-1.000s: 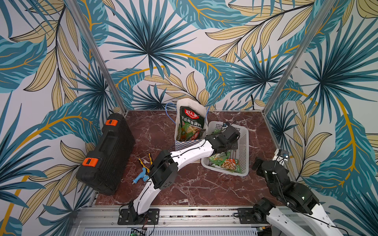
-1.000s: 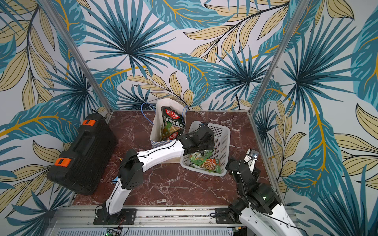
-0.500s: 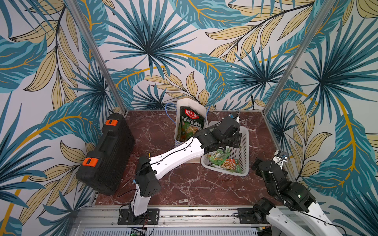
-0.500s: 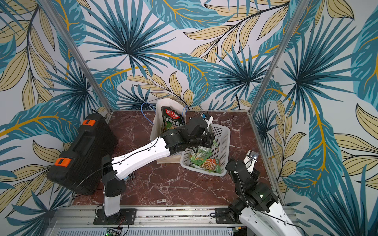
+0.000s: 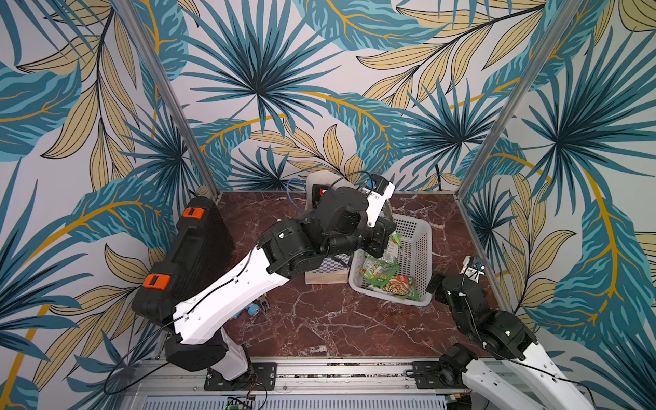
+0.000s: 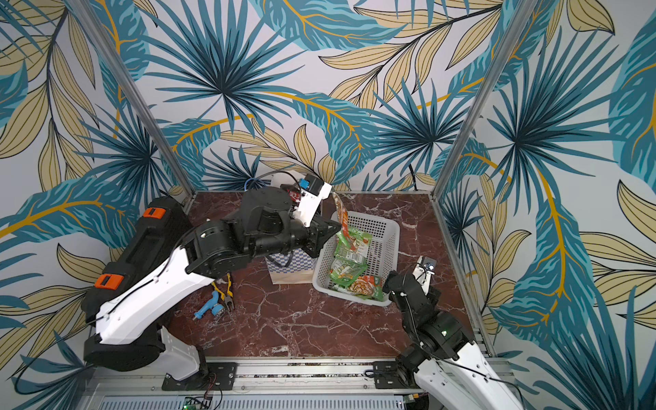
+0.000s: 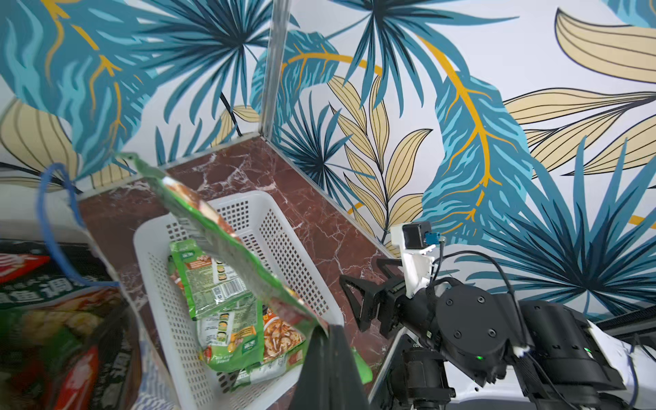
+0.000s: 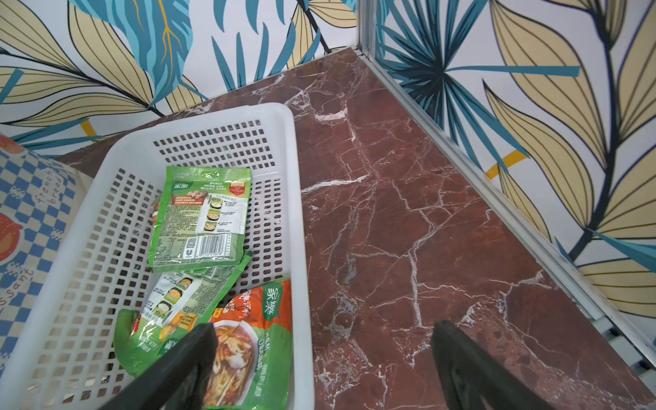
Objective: Place the condiment packets inside the bag
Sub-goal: Place the condiment packet in the paper bag.
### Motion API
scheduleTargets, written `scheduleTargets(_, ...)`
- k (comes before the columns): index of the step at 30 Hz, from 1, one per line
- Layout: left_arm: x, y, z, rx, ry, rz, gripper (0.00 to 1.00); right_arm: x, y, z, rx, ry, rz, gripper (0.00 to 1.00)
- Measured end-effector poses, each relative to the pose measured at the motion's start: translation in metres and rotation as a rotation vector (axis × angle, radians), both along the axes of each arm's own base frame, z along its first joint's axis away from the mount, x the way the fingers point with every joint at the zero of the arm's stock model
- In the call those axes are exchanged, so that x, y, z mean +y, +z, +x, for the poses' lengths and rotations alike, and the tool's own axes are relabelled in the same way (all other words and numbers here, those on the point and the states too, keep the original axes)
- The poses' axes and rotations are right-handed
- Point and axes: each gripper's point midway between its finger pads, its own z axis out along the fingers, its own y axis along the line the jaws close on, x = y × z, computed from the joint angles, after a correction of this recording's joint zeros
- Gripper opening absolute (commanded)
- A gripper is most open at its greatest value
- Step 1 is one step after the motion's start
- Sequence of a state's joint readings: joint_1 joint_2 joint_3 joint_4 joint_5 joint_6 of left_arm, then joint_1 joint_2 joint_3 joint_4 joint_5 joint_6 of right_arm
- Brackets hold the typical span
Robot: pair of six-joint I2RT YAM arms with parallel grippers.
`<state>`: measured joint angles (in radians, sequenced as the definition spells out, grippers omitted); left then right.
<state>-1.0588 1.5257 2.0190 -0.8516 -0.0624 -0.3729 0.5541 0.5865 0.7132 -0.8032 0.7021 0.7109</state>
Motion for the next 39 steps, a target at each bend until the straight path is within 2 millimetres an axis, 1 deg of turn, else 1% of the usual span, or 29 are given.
scheduleTargets(3, 0.023, 0.005, -0.004, -0.039, 0.03, 0.039, 0.0, 0.012, -0.005, 0.009, 0.026, 0.037, 0.001, 1.0)
scheduleTargets(7, 0.049, 0.003, -0.001, -0.075, 0.093, 0.112, 0.0, 0.026, -0.015, 0.02, 0.072, 0.081, 0.002, 1.0)
scheduleTargets(10, 0.067, -0.001, 0.007, -0.085, 0.146, 0.156, 0.0, 0.036, -0.021, 0.027, 0.1, 0.114, 0.007, 1.0)
scheduleTargets(14, 0.092, -0.004, 0.028, -0.079, 0.22, 0.194, 0.0, 0.051, -0.021, 0.035, 0.114, 0.162, 0.032, 0.99)
scheduleTargets(17, 0.107, -0.007, 0.042, -0.074, 0.256, 0.223, 0.0, 0.058, -0.022, 0.041, 0.121, 0.178, 0.042, 1.0)
scheduleTargets(19, 0.109, -0.005, 0.048, -0.077, 0.259, 0.231, 0.0, 0.062, -0.024, 0.044, 0.129, 0.188, 0.047, 1.0)
scheduleTargets(21, 0.107, -0.006, 0.052, -0.084, 0.242, 0.247, 0.0, 0.066, -0.026, 0.046, 0.139, 0.201, 0.049, 1.0)
scheduleTargets(25, 0.102, -0.016, 0.063, -0.076, 0.217, 0.295, 0.0, 0.073, -0.027, 0.051, 0.152, 0.222, 0.051, 0.99)
scheduleTargets(30, 0.108, -0.045, 0.099, -0.013, 0.241, 0.365, 0.0, 0.079, -0.029, 0.057, 0.158, 0.233, 0.052, 0.99)
scheduleTargets(35, 0.115, -0.079, 0.131, 0.061, 0.258, 0.435, 0.0, 0.082, -0.042, 0.062, 0.209, 0.229, 0.031, 0.99)
scheduleTargets(37, 0.118, -0.091, 0.139, 0.084, 0.259, 0.463, 0.32, 0.082, -0.047, 0.064, 0.227, 0.222, 0.023, 1.0)
scheduleTargets(38, 0.119, -0.096, 0.143, 0.095, 0.26, 0.473, 0.44, 0.083, -0.049, 0.065, 0.236, 0.22, 0.017, 0.99)
scheduleTargets(39, 0.12, -0.099, 0.146, 0.102, 0.264, 0.48, 0.51, 0.083, -0.051, 0.066, 0.245, 0.222, 0.011, 1.0)
